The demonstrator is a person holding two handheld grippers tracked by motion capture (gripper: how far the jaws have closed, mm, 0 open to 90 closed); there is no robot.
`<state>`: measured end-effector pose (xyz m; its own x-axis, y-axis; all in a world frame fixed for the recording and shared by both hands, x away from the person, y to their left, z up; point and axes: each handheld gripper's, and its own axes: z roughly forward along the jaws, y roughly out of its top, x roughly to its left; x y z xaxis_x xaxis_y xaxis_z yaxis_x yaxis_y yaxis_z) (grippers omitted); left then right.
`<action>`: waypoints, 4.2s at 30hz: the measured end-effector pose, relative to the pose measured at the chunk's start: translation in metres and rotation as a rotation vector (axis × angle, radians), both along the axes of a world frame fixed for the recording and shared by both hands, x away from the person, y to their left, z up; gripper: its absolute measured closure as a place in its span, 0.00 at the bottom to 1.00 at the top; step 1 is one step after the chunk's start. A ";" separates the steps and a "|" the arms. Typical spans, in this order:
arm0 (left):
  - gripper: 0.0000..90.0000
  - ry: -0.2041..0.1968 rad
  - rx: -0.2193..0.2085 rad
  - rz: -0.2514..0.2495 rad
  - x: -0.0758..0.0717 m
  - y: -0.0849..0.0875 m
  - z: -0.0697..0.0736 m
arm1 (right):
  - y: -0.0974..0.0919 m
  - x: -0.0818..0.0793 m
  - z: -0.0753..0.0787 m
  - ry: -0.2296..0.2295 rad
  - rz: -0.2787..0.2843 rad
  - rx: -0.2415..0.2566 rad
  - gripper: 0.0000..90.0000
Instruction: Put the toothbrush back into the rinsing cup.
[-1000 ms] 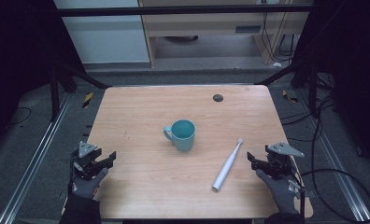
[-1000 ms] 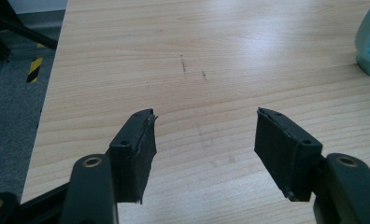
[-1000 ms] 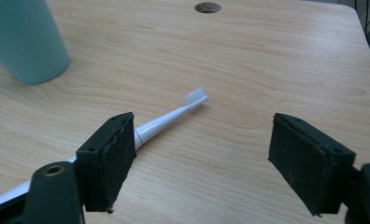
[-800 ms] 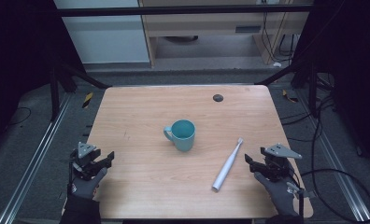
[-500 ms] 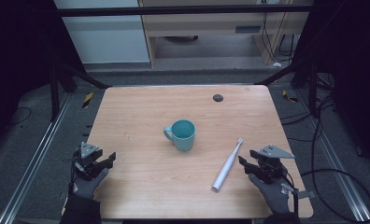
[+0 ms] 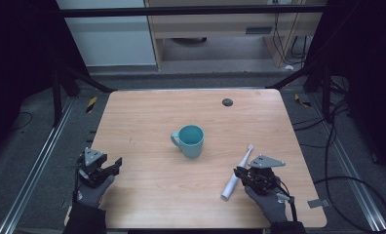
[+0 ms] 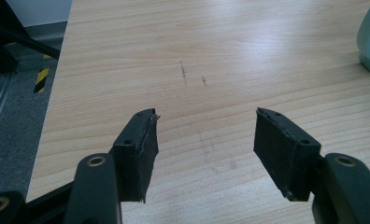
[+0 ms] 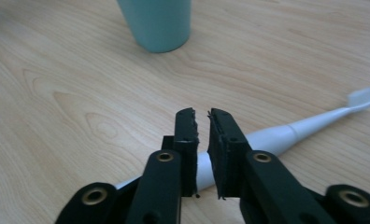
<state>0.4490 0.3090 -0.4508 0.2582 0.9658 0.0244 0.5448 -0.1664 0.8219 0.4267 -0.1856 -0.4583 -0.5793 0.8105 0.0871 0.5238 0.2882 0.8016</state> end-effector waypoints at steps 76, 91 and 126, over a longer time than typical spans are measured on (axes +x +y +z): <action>0.44 0.042 0.007 -0.004 0.000 -0.001 -0.002 | -0.021 -0.004 -0.015 0.099 -0.089 -0.098 0.99; 0.43 0.053 0.010 -0.003 0.004 0.000 -0.004 | -0.036 0.000 -0.004 0.086 -0.168 -0.098 0.84; 0.40 0.077 0.018 -0.017 0.008 0.000 -0.008 | 0.018 0.048 0.046 0.260 -0.055 -0.273 0.48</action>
<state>0.4573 0.3090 -0.4585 0.2759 0.9610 0.0212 0.6035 -0.1903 0.7744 0.4746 -0.1673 -0.4127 -0.5216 0.8532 0.0016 0.7199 0.4390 0.5376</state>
